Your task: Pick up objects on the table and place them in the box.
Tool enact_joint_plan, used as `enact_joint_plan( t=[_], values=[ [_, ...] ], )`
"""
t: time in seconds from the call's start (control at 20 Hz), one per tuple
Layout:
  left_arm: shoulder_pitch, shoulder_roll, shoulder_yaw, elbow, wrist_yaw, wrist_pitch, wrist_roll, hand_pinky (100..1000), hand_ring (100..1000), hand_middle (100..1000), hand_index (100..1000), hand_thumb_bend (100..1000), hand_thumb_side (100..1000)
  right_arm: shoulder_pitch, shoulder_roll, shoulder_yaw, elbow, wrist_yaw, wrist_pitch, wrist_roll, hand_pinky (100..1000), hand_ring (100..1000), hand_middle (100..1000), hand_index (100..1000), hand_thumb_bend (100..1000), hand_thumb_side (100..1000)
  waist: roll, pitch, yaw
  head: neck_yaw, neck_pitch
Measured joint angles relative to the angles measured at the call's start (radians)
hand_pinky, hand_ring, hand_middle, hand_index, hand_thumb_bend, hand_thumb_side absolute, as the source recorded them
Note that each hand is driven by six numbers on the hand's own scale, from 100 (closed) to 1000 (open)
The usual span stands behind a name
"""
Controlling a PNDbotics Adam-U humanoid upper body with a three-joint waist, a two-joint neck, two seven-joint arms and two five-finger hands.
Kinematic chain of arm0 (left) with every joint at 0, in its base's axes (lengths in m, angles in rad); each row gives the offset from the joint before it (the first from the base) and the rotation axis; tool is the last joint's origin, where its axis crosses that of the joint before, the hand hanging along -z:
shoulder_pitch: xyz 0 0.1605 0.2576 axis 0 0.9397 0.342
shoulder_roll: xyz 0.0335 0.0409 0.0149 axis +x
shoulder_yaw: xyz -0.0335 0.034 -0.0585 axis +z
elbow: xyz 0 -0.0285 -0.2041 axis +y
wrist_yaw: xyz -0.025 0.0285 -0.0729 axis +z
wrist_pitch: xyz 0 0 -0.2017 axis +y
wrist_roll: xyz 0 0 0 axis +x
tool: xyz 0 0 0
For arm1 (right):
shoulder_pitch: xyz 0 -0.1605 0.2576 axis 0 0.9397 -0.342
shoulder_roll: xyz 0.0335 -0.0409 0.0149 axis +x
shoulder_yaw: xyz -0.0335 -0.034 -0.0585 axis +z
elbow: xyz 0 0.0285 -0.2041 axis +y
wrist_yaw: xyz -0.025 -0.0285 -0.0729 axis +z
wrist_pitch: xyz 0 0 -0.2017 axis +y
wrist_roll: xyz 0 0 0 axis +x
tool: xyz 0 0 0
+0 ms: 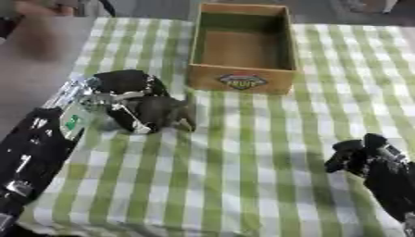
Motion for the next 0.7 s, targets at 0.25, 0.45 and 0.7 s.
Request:
enact_joint_plan(
  t=[0.25,0.45,0.7],
  values=[
    [0.002,-0.001,0.0,0.0,0.023,0.009,-0.009,391,279,347,595,100,253,0.0,0.0,0.0,0.0,0.0,0.0,0.0,615,609,532,696,100,1000,0.0,0.0,0.0,0.0,0.0],
    [0.003,-0.005,0.0,-0.001,0.048,0.022,-0.022,373,235,302,547,100,256,0.0,0.0,0.0,0.0,0.0,0.0,0.0,615,609,532,696,100,1000,0.0,0.0,-0.001,0.0,0.0],
    [0.003,-0.008,0.0,-0.03,0.116,0.05,-0.05,366,218,283,530,100,255,0.0,0.0,0.0,0.0,0.001,0.001,0.001,616,609,532,697,100,1000,0.001,0.0,-0.001,0.0,0.0]
  ],
)
